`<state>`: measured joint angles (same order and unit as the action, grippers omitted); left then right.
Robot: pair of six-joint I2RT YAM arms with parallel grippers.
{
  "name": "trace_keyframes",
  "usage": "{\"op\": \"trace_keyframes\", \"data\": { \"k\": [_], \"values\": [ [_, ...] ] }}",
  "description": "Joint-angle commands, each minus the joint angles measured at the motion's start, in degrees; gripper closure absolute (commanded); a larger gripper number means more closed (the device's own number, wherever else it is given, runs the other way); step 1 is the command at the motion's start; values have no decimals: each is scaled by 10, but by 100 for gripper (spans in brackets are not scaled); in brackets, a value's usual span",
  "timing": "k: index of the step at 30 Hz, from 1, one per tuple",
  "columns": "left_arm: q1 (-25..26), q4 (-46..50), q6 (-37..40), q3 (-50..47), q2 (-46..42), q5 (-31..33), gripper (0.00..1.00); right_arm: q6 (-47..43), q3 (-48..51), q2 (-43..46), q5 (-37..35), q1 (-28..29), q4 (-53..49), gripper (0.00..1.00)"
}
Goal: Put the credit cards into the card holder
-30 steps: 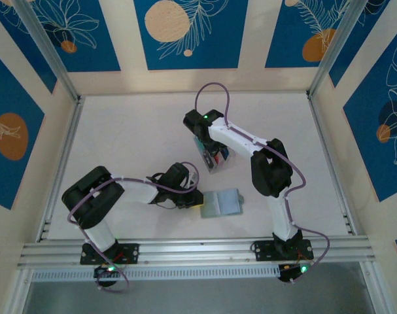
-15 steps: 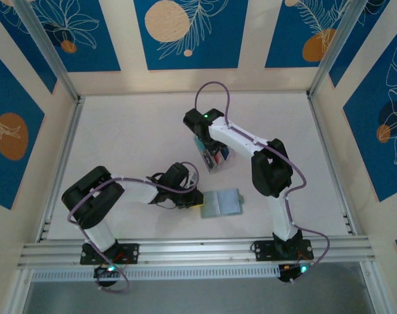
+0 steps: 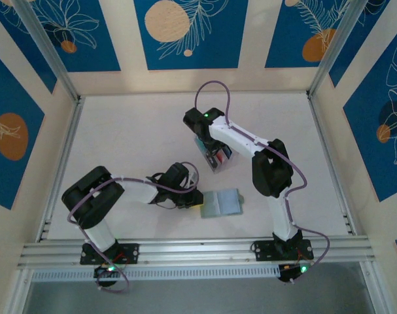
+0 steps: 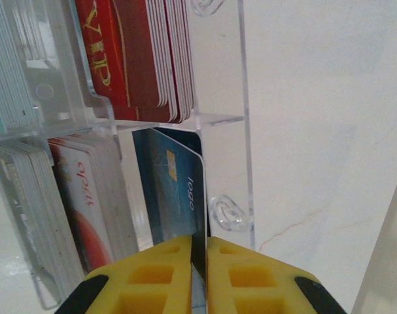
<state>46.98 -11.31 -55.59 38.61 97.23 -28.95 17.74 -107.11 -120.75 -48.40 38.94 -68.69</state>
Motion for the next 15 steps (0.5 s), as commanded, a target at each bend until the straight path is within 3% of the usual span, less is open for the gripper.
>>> {"op": "trace_keyframes", "data": {
  "k": [1,15],
  "values": [
    [-10,40,-1,-18,5,12,84,-3,-26,30,2,-2,-25,90],
    [-14,50,3,-18,-13,9,84,-1,-53,41,117,-11,-43,100]
  ]
}}
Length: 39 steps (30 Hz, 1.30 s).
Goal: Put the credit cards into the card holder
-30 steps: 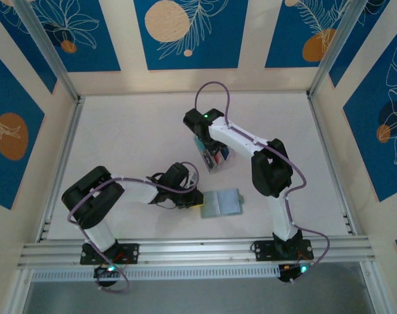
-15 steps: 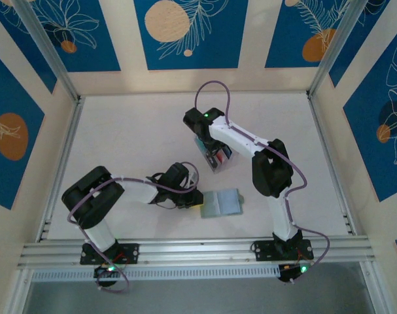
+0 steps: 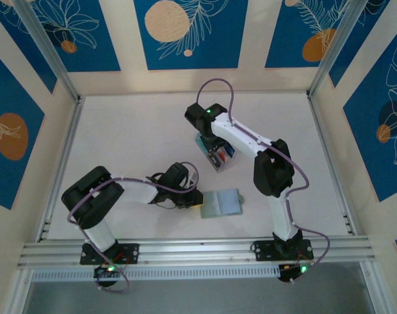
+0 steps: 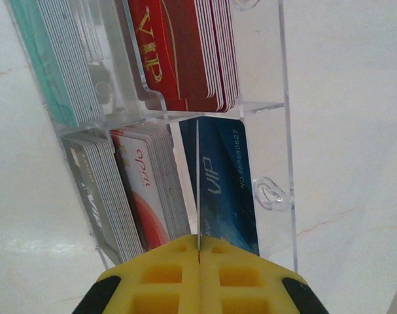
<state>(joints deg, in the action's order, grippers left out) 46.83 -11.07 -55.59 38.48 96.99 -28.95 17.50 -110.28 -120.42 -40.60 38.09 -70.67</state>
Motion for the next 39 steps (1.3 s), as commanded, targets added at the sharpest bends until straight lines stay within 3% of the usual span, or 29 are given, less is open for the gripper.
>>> {"op": "trace_keyframes", "data": {
  "k": [1,10,14,20,30,39],
  "values": [
    [-14,51,4,-17,-15,9,84,2,-23,40,47,-4,-24,100],
    [-26,106,33,2,-63,6,84,14,-46,85,76,10,-43,100],
    [-26,158,56,26,-94,21,83,29,-11,136,94,15,-30,100],
    [-10,225,80,80,-112,41,83,55,140,260,165,12,49,100],
    [43,218,80,158,-23,33,83,147,453,498,331,-22,228,100],
    [53,217,76,149,21,38,84,181,599,576,433,-46,332,100]
  ]
}}
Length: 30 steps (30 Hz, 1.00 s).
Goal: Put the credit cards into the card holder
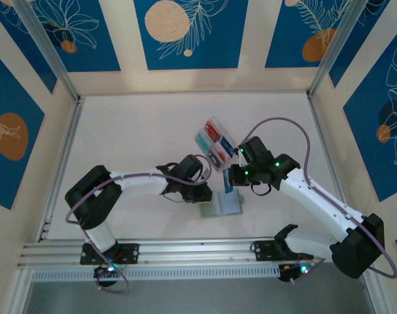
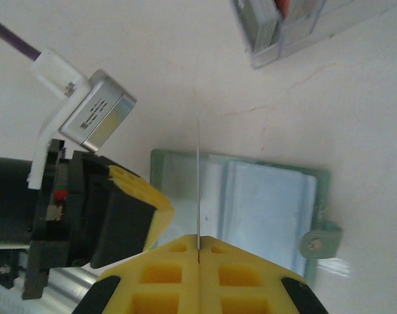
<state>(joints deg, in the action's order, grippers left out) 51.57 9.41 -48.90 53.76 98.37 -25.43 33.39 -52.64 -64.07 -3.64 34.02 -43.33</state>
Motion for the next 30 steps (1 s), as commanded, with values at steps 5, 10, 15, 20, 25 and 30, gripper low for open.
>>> {"op": "trace_keyframes", "data": {
  "k": [5,10,15,20,25,30],
  "values": [
    [5,14,10,-21,15,9,84,29,75,16,88,-12,98,100],
    [5,35,19,-29,17,25,84,38,126,19,117,-24,144,100],
    [4,46,24,-40,22,34,84,53,186,18,153,-40,215,100],
    [4,52,24,-42,26,36,85,54,222,32,173,-61,248,100],
    [4,56,24,-41,27,36,85,54,249,29,207,-86,286,100],
    [3,60,24,-40,26,37,85,42,256,15,202,-89,300,100]
  ]
}}
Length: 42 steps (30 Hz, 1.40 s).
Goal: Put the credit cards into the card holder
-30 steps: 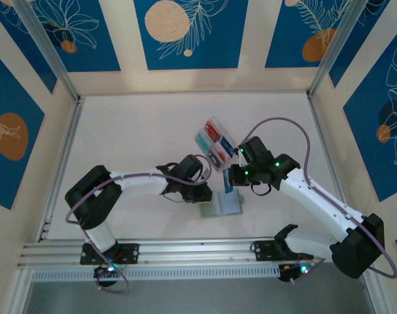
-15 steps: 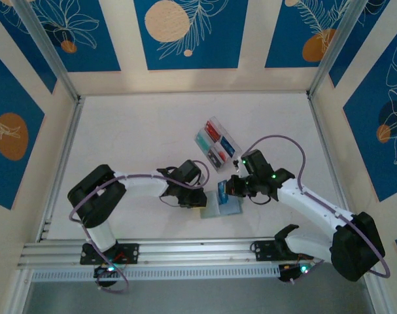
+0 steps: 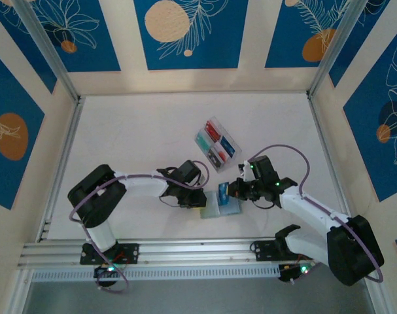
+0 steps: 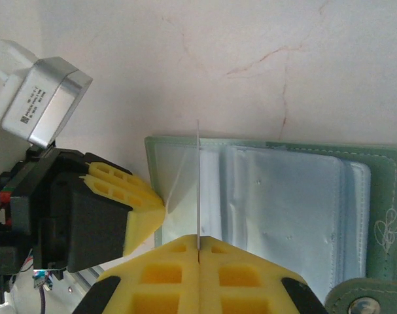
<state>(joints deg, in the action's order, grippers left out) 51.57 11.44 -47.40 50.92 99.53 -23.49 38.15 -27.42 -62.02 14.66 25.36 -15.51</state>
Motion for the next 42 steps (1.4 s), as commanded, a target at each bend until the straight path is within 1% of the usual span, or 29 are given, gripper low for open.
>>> {"op": "trace_keyframes", "data": {
  "k": [1,11,18,24,28,32,35,37,42],
  "values": [
    [3,42,9,-12,15,18,85,-9,5,-9,17,-5,24,100],
    [3,45,5,-15,10,19,85,-13,22,-41,16,-12,55,100],
    [-4,50,2,-20,0,18,85,-7,13,-73,-13,2,49,100],
    [-14,52,3,-28,-6,19,85,0,18,-73,9,7,65,100],
    [-27,44,-2,-40,-13,12,85,-3,20,-82,12,9,74,100],
    [-45,41,-1,-52,-24,6,85,0,13,-110,16,23,96,100],
    [-62,42,1,-59,-28,1,85,2,-1,-137,38,29,114,100],
    [-69,47,9,-57,-31,2,85,4,-11,-151,41,37,118,100],
    [-93,62,22,-64,-38,3,85,15,-8,-131,19,30,110,100]
  ]
}}
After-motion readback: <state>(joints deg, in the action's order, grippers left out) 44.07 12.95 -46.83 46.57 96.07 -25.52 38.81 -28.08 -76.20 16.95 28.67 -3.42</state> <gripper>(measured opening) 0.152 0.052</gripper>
